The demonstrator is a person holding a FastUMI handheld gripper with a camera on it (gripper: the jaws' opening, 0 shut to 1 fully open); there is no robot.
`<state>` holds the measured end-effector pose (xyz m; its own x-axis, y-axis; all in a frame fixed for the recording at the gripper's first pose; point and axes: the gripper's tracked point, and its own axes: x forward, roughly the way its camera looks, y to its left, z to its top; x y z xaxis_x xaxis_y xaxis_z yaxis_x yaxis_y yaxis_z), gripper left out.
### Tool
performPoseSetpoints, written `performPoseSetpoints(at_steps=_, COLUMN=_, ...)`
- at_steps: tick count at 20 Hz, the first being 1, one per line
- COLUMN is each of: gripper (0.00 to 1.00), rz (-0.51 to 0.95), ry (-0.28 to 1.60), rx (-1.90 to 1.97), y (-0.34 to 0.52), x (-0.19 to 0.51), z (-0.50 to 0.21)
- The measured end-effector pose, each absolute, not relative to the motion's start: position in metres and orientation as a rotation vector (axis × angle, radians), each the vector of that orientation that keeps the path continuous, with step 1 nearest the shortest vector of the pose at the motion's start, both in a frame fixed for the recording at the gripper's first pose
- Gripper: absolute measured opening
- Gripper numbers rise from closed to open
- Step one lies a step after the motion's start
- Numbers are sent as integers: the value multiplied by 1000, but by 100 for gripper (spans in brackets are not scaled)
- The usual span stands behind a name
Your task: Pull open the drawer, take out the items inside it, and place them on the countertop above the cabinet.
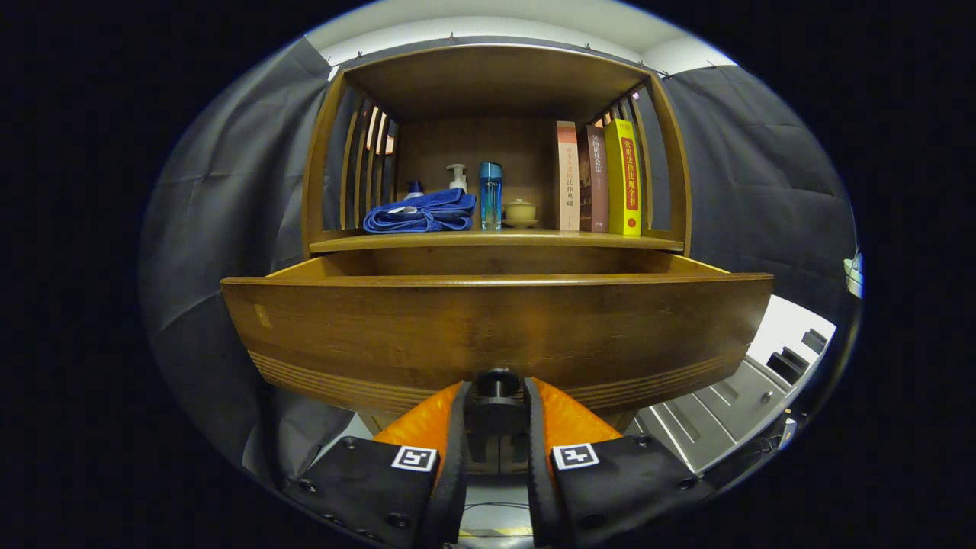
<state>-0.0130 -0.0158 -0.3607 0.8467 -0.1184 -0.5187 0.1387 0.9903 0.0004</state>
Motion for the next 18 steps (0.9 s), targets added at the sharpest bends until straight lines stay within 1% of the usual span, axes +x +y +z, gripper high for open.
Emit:
performPoseSetpoints(at_steps=3, gripper=49, rz=-136, ry=539, rx=32, y=-16, x=-13, z=-359)
performPoseSetpoints(at_steps=11, gripper=92, rz=-120, ry=540, rx=-9, y=-6, x=-17, z=-349)
performPoseSetpoints(at_steps=14, gripper=95, rz=-126, ry=501, rx=-38, y=-4, x=-19, z=-319)
performPoseSetpoints(at_steps=18, gripper=98, rz=-122, ry=378, rx=-91, y=-2, x=-1, z=-241)
